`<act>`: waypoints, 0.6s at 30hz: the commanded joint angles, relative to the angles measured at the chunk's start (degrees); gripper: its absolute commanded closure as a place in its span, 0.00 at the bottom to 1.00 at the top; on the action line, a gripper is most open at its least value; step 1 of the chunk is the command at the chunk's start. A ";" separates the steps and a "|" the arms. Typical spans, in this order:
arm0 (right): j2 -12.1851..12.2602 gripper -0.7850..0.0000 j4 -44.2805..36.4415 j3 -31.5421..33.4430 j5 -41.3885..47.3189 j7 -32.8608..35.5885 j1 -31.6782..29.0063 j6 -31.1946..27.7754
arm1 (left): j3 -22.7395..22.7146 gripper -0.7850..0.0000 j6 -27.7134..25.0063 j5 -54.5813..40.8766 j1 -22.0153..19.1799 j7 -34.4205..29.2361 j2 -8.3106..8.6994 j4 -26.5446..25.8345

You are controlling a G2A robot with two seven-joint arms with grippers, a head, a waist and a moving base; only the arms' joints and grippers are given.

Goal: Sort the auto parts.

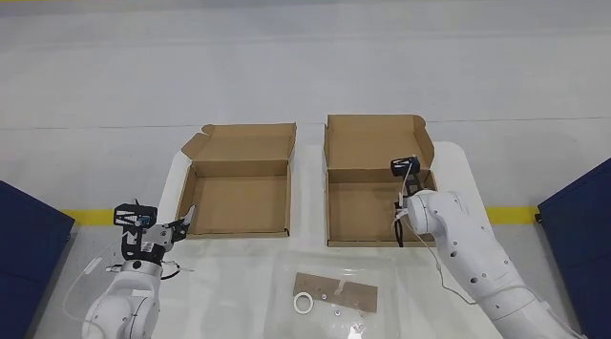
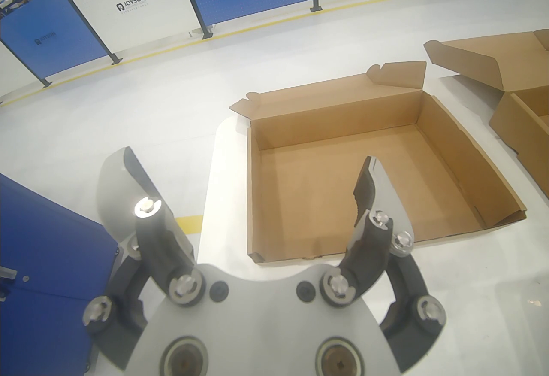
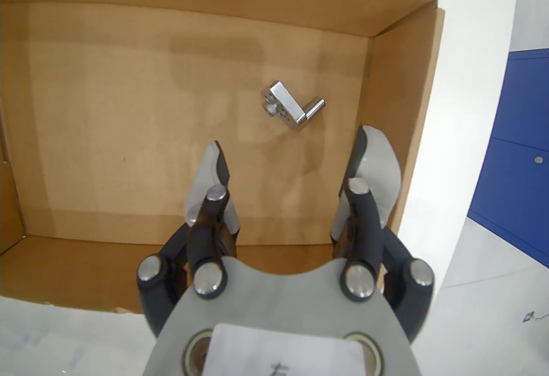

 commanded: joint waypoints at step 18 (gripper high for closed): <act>1.65 0.00 -10.70 9.83 10.52 1.81 -4.59 -15.56 | 0.00 0.00 0.00 0.00 0.00 0.00 0.00 0.00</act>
